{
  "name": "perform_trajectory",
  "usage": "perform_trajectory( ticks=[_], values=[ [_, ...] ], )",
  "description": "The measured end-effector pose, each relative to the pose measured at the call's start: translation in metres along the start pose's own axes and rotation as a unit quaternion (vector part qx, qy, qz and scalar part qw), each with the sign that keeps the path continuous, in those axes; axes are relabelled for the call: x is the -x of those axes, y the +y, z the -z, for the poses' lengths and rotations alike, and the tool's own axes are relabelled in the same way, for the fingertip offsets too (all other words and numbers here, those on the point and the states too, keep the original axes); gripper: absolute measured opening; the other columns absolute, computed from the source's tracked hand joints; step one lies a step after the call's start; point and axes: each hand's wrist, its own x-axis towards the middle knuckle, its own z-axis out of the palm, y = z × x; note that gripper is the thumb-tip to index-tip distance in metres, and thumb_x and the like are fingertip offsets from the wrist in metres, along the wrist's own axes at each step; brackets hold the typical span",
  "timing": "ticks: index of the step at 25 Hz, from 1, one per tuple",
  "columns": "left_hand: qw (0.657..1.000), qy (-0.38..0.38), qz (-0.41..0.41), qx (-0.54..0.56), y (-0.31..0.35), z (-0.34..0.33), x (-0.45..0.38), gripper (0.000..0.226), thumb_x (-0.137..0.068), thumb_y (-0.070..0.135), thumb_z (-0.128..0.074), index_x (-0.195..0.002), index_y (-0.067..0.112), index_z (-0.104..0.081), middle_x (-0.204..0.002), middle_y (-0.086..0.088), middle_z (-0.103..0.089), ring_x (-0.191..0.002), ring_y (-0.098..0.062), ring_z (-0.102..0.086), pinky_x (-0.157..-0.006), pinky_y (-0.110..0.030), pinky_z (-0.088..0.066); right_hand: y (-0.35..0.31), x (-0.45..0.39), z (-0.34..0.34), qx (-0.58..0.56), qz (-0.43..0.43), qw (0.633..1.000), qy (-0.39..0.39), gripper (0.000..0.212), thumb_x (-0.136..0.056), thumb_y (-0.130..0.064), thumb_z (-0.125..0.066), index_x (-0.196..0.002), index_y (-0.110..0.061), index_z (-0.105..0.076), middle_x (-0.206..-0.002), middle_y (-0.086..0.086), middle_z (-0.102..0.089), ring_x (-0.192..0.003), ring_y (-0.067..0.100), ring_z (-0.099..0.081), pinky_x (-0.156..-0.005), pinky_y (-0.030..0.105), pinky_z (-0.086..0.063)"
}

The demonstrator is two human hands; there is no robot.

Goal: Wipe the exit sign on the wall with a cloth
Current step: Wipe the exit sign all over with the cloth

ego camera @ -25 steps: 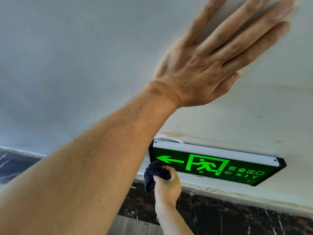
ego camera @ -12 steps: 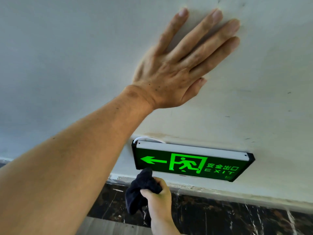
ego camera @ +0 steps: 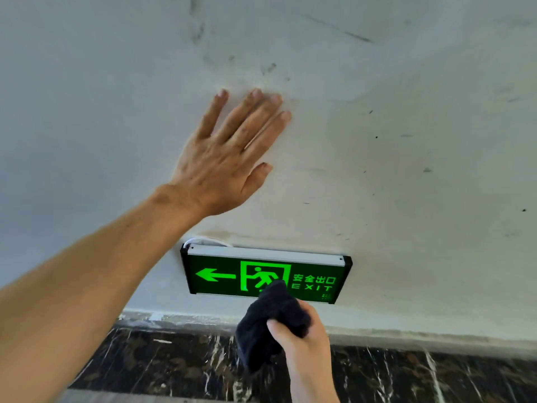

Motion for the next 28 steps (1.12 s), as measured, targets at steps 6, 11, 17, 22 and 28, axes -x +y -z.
perform_trajectory(
  ticks=[6, 11, 17, 22, 28],
  values=[
    [0.728, -0.223, 0.397, 0.513, 0.109, 0.041, 0.096, 0.054, -0.091, 0.074, -0.034, -0.142, 0.055, -0.037, -0.157, 0.021, -0.036, -0.142, 0.013, -0.029, -0.125, -0.036, -0.025, -0.036, 0.007, 0.025, -0.012, 0.013, 0.999, -0.049, 0.034, -0.066, -0.008, -0.083, -0.093, -0.027, -0.071, -0.091, 0.000, -0.077, -0.089, 0.019, -0.071, -0.082, 0.040, -0.056],
    [0.292, -0.249, 0.563, 0.732, 0.161, 0.050, 0.149, 0.065, -0.082, 0.069, -0.058, -0.134, 0.029, -0.064, -0.133, -0.001, -0.070, -0.126, -0.019, -0.064, -0.097, -0.031, -0.057, -0.048, 0.017, 0.028, 0.049, 0.034, 0.992, -0.114, 0.027, -0.070, -0.020, -0.079, -0.090, -0.036, -0.068, -0.092, 0.000, -0.077, -0.088, 0.016, -0.072, -0.085, 0.044, -0.058],
    [0.284, -0.199, 0.597, 0.724, 0.162, 0.051, 0.160, 0.035, -0.089, 0.035, -0.066, -0.117, 0.019, -0.076, -0.122, -0.016, -0.074, -0.113, -0.031, -0.071, -0.081, -0.035, -0.061, -0.053, 0.023, 0.022, 0.245, 0.137, 0.958, -0.059, 0.020, -0.071, -0.048, -0.069, -0.090, -0.048, -0.061, -0.092, -0.023, -0.067, -0.091, -0.002, -0.060, -0.080, 0.031, -0.053],
    [0.251, -0.129, 0.678, 0.678, 0.154, 0.051, 0.172, 0.046, -0.082, 0.027, -0.063, -0.116, -0.004, -0.070, -0.106, -0.029, -0.074, -0.089, -0.037, -0.075, -0.067, -0.038, -0.063, -0.088, 0.002, 0.002, 0.351, 0.343, 0.871, -0.002, 0.029, -0.086, -0.053, -0.047, -0.114, -0.047, -0.051, -0.123, -0.026, -0.054, -0.120, -0.004, -0.045, -0.100, 0.024, -0.039],
    [0.074, -0.020, 0.701, 0.709, 0.140, 0.054, 0.193, 0.048, -0.082, 0.031, -0.060, -0.119, 0.001, -0.070, -0.106, -0.027, -0.074, -0.081, -0.037, -0.076, -0.062, -0.040, -0.063, -0.150, -0.053, -0.038, 0.468, 0.631, 0.616, 0.058, 0.053, -0.096, -0.037, -0.047, -0.143, -0.014, -0.044, -0.153, 0.011, -0.041, -0.145, 0.029, -0.027, -0.119, 0.044, -0.019]
  ],
)
